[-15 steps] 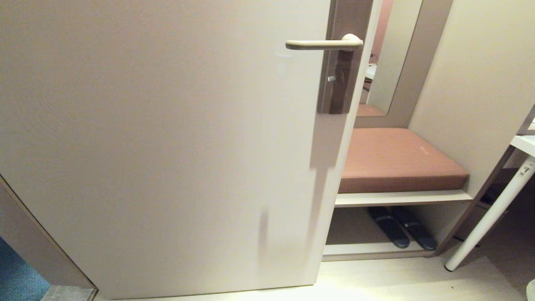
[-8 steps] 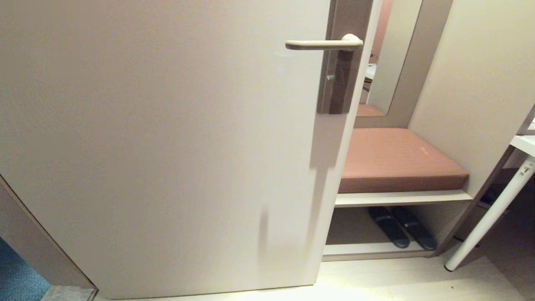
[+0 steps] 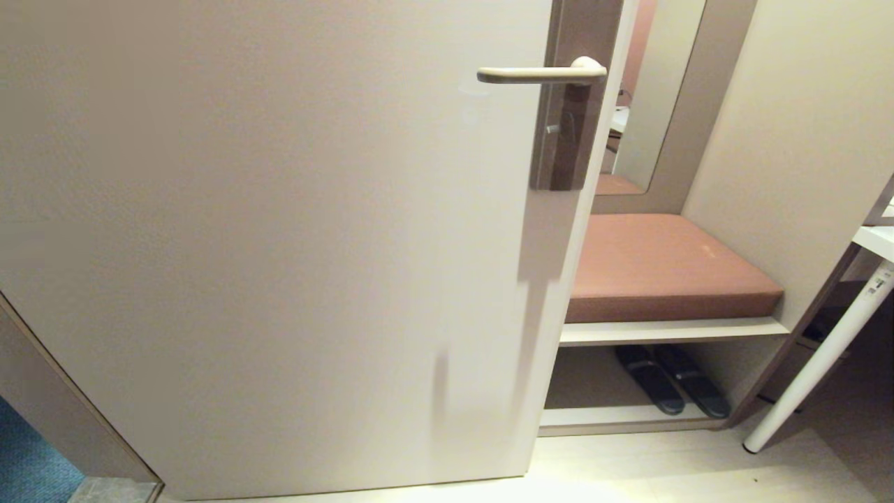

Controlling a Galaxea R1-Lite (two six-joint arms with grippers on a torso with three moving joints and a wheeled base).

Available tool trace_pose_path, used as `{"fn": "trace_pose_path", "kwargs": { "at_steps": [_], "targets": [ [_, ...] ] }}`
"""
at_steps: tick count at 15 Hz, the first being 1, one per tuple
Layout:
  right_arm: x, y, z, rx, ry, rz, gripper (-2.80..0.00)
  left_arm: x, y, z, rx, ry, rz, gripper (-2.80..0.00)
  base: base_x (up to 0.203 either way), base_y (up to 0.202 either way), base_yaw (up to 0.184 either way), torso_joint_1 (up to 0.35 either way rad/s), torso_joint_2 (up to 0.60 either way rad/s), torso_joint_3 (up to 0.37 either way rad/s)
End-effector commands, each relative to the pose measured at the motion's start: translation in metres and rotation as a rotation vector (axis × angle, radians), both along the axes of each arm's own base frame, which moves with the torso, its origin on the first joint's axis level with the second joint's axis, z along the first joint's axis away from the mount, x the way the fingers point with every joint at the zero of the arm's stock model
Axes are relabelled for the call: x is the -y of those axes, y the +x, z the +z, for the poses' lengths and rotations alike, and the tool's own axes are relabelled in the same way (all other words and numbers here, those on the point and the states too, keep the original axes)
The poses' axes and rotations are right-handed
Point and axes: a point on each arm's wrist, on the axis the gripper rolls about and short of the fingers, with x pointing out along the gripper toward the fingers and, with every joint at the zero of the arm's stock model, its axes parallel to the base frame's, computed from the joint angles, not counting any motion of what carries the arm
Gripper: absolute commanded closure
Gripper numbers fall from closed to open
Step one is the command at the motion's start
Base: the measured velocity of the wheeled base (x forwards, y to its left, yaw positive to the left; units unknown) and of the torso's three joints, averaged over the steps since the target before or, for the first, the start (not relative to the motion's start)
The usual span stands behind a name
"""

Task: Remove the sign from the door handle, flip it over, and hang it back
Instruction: Hand it to the other hand

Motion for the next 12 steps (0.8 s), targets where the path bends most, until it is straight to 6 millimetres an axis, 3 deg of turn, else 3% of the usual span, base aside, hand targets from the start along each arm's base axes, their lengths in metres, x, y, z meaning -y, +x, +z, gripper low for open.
{"fn": "trace_pose_path", "kwargs": {
  "at_steps": [1, 12],
  "targets": [
    [0.0, 0.0001, -0.0001, 0.0, 0.0, 0.001, 0.0, 0.0, 0.0001, 0.0, -0.001, -0.001, 0.0, 0.0, 0.0, 0.0, 0.0, 0.0, 0.0, 0.0],
    [0.0, 0.0001, -0.0001, 0.0, 0.0, 0.001, 0.0, 0.0, 0.0001, 0.0, -0.001, -0.001, 0.0, 0.0, 0.0, 0.0, 0.0, 0.0, 0.0, 0.0]
  ]
}}
